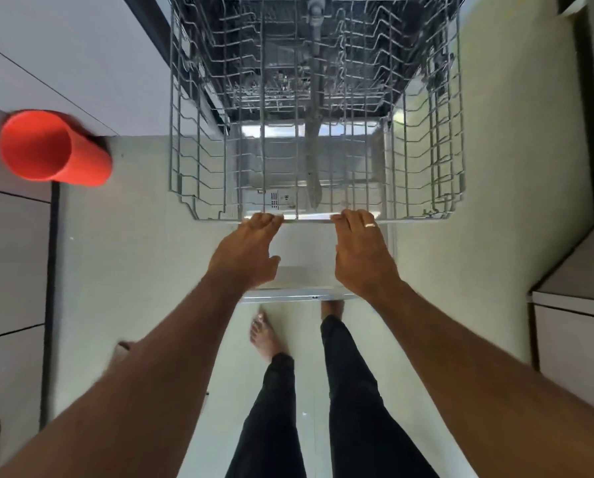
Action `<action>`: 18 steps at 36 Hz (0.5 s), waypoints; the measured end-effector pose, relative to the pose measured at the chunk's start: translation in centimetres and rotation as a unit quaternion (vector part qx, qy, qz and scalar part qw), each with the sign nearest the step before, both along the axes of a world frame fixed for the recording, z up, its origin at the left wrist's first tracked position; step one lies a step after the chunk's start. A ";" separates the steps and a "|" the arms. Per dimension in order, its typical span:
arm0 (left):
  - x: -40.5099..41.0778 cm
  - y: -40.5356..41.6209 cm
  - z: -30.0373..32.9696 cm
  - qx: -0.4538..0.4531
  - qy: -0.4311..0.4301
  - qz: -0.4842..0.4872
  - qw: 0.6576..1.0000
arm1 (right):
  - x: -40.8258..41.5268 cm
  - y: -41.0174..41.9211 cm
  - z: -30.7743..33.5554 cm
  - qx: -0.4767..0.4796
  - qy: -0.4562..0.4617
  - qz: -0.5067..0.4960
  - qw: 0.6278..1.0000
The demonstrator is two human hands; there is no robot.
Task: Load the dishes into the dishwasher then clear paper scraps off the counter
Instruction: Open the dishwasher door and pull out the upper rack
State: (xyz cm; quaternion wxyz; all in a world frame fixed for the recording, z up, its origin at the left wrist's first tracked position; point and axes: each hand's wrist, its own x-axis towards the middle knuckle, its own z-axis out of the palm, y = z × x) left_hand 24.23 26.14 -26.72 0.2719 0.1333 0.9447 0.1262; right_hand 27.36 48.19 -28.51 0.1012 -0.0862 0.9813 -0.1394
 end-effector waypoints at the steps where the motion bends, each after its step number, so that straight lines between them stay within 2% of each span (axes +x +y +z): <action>1: 0.4 0.0 0.0 0.000 0.000 0.000 1.000 | 0.4 -0.1 0.0 0.002 -0.004 -0.003 1.000; 18: 3.2 0.0 1.2 -0.001 -0.013 -0.005 1.000 | 3.4 -0.7 1.5 0.002 -0.048 -0.019 0.999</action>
